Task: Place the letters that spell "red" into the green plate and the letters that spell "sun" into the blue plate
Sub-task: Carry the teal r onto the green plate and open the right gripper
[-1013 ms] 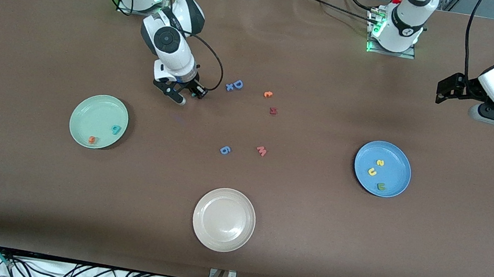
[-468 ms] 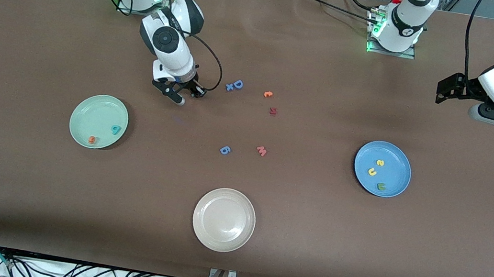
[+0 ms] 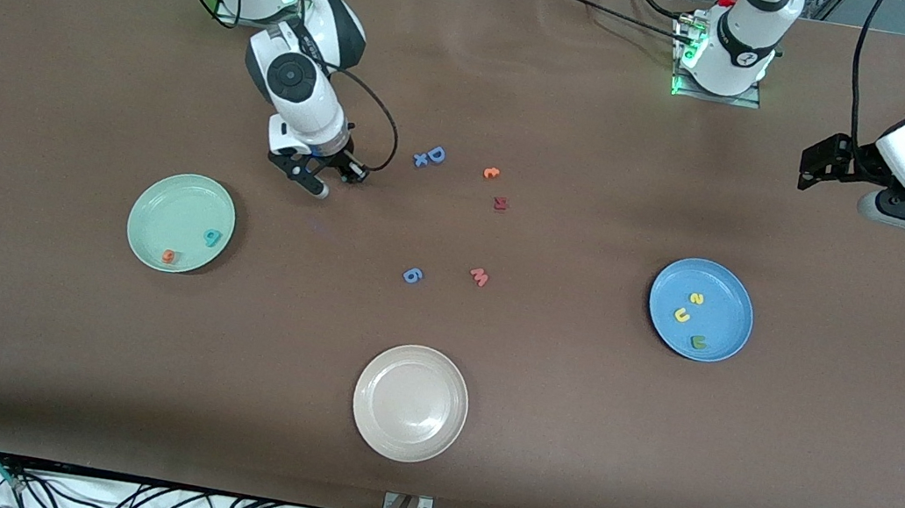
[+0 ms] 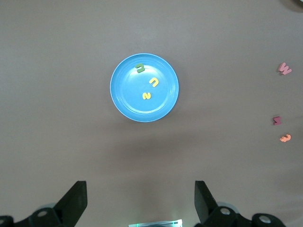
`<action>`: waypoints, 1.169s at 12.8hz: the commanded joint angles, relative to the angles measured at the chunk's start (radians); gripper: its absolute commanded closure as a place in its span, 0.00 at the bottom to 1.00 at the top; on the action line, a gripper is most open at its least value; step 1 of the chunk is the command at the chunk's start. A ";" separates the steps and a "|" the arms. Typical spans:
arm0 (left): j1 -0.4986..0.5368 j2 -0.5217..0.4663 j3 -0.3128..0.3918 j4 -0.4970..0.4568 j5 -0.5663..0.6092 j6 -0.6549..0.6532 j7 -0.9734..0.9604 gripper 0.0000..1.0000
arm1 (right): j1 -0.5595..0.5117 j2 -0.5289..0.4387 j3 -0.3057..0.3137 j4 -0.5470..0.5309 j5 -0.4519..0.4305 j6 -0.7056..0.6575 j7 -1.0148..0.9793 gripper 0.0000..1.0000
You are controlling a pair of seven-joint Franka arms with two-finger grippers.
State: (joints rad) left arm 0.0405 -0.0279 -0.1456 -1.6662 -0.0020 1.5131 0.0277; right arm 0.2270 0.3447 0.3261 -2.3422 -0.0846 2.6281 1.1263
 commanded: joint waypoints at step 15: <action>-0.010 0.014 0.000 0.031 0.020 -0.022 0.012 0.00 | -0.339 -0.090 -0.151 0.162 -0.115 -0.295 -0.813 0.91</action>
State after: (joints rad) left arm 0.0386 -0.0279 -0.1470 -1.6662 -0.0020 1.5131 0.0277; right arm -0.1145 0.2229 0.1848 -2.2154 -0.1599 2.3350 0.3242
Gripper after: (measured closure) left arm 0.000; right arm 0.819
